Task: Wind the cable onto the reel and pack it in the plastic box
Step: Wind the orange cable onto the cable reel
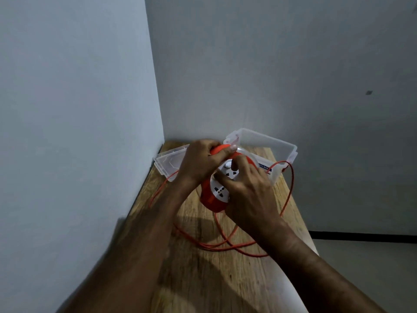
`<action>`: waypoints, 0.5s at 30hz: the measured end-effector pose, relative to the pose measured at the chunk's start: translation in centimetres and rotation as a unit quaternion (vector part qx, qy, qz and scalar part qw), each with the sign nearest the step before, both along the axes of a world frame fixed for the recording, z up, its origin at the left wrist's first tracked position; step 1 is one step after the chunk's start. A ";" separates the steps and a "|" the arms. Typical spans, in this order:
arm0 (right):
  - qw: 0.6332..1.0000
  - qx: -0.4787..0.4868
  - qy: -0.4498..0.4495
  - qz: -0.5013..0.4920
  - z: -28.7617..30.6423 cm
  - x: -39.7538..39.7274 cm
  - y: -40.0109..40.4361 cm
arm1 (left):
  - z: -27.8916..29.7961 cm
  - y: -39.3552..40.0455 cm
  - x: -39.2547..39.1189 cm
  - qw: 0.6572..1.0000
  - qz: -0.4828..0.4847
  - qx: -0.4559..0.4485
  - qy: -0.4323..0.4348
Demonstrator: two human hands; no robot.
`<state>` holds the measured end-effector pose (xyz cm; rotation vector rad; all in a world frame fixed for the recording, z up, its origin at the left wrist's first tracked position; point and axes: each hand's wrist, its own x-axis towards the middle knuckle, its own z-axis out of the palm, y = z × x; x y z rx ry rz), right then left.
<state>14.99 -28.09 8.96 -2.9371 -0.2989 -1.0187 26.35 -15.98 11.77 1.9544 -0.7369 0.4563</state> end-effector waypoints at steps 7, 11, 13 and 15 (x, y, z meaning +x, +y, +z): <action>0.998 0.019 -0.055 0.023 -1.3 0.3 -1.1 | -0.3 -0.6 0.6 0.998 0.004 0.030 -0.057; 0.993 0.054 -0.089 0.057 -1.3 -0.2 -0.6 | -0.4 -0.3 -0.4 0.997 0.007 0.026 -0.071; 0.990 0.075 -0.102 0.062 -1.3 -0.6 -0.3 | -0.5 0.1 -1.0 0.997 0.009 0.012 -0.076; 0.985 0.103 -0.123 0.061 -1.5 -1.0 -0.1 | -0.5 0.4 -1.6 0.997 0.013 -0.001 -0.079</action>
